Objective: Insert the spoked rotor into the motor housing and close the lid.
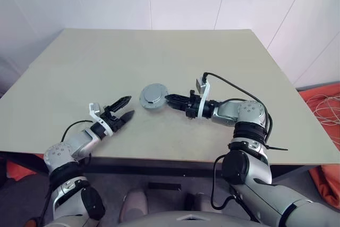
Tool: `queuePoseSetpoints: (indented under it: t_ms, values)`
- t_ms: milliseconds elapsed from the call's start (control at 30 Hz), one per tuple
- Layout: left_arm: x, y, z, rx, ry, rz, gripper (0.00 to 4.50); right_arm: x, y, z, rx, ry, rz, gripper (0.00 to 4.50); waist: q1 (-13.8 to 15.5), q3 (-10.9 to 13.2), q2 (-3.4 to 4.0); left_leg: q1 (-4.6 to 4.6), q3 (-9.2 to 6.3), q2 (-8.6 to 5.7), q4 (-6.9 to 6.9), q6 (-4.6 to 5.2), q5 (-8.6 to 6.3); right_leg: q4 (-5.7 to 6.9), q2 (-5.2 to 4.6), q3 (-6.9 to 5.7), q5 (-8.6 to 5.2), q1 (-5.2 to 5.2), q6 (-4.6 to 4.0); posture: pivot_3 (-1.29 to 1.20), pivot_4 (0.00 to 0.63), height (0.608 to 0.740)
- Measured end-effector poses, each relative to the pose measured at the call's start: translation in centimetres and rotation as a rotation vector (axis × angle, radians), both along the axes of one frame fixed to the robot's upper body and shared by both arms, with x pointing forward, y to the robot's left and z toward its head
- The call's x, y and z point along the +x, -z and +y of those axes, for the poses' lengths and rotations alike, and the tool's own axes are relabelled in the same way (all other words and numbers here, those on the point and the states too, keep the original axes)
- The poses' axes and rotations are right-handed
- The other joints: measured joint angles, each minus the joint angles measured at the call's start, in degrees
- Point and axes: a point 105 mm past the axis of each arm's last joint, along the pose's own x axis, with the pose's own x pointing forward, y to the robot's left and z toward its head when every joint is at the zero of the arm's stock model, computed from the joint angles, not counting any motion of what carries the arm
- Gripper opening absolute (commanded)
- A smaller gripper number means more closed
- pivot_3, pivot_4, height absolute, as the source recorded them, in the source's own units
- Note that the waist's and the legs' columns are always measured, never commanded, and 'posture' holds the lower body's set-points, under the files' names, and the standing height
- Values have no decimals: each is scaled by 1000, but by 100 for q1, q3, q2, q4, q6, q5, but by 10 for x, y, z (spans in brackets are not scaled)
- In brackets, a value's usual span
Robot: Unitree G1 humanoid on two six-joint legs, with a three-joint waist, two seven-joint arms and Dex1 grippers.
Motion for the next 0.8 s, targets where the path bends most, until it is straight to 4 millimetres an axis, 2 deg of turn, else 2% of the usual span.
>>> queuePoseSetpoints:
  t_ms: [167,433,533,733,800]
  values:
    - [-1,-16,-17,-36,50,-51,4500,-2,-4,6,20,-21,-9,1095,-4,0,0,-2,0,0,1,0,0,0,0,0,0,2,1,0,0,740]
    - [-2,-29,-32,-40,94,-85,4500,-4,-9,12,31,-46,-22,1095,-5,0,-1,-15,0,0,1,0,0,0,0,0,1,1,3,0,0,740]
    - [-1,-31,-34,-38,99,-90,3928,-5,-9,12,30,-47,-19,1095,-5,0,-1,-17,0,0,4,0,0,0,0,0,2,1,6,0,0,740]
    - [-3,-29,-34,-63,84,-80,2119,-7,-12,12,60,-51,-24,1094,-2,0,-1,-20,0,0,6,-1,0,0,1,0,4,0,8,0,0,740]
    - [-2,-31,-34,-62,86,-87,2096,-7,-13,12,64,-51,-26,1094,-1,0,-1,-19,0,-1,8,-1,0,0,0,0,5,2,10,0,0,740]
